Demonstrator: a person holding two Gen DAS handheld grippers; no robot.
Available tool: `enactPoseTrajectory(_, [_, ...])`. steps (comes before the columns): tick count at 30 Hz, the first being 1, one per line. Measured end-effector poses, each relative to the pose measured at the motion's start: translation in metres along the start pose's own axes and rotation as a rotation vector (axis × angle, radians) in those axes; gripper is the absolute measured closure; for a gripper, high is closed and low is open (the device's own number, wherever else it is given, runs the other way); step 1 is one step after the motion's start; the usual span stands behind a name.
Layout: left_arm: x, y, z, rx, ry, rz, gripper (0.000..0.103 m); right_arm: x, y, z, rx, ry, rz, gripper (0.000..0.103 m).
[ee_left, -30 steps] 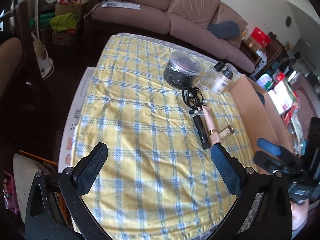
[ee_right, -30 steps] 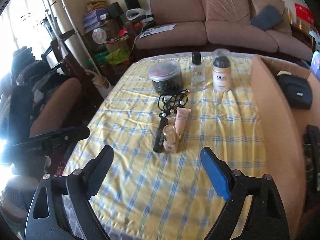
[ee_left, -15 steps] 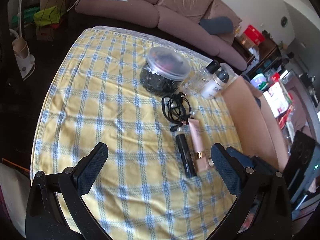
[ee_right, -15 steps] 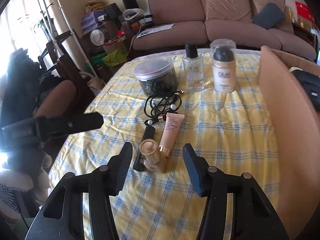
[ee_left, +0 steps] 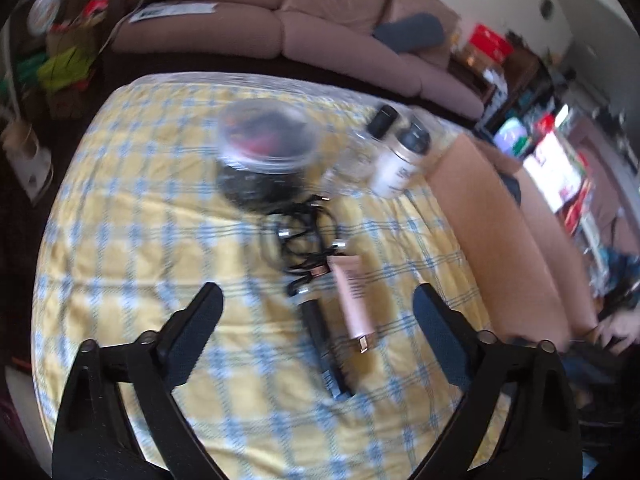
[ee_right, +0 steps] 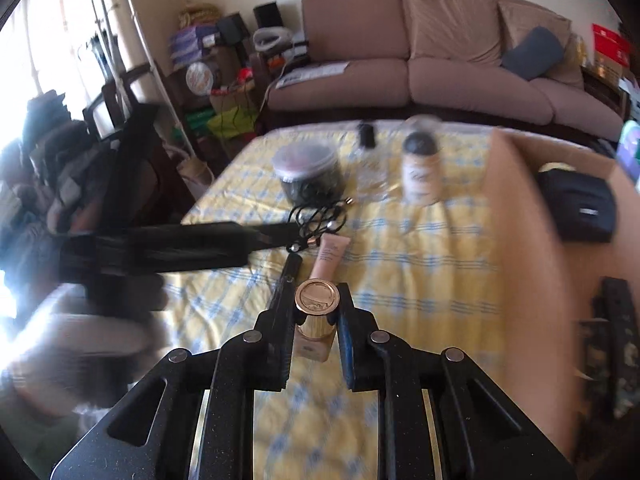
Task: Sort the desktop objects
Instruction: 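Grasp the pink Estee Lauder tube with the left gripper while the right grasps the gold bottle, then carry the pink tube and gold bottle into the cardboard box and open both grippers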
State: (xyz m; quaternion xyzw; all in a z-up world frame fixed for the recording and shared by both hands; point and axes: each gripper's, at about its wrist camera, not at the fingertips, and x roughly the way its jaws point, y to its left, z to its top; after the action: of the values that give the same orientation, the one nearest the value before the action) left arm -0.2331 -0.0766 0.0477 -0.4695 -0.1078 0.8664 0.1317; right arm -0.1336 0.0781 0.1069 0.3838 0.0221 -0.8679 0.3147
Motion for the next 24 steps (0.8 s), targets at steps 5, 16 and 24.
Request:
enactPoseTrajectory(5, [0.043, -0.037, 0.002, 0.141, 0.084, 0.152, 0.037, -0.055, -0.024, 0.004, 0.056, -0.039, 0.018, 0.085])
enactPoseTrajectory(16, [0.058, -0.059, -0.004, 0.248, 0.121, 0.198, 0.086, -0.097, -0.066, 0.004, 0.117, -0.086, 0.013, 0.084])
enactPoseTrajectory(24, [-0.014, -0.072, 0.002, 0.202, 0.055, 0.031, 0.086, -0.148, -0.116, 0.020, 0.155, -0.137, -0.047, 0.084])
